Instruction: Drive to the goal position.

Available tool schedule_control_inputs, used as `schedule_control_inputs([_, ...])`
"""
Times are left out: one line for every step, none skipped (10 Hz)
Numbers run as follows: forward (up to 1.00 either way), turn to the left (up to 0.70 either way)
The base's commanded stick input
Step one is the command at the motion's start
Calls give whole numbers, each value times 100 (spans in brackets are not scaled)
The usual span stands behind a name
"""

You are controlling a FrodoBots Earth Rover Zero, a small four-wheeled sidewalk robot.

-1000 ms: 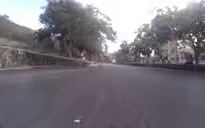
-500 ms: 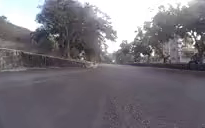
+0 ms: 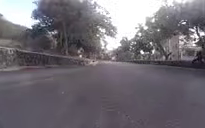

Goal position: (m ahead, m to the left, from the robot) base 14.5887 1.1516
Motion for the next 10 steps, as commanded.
schedule_control_inputs([100,0])
schedule_control_inputs([100,0])
schedule_control_inputs([100,0])
schedule_control_inputs([100,0])
schedule_control_inputs([100,0])
schedule_control_inputs([100,0])
schedule_control_inputs([100,0])
schedule_control_inputs([100,0])
schedule_control_inputs([100,0])
schedule_control_inputs([100,0])
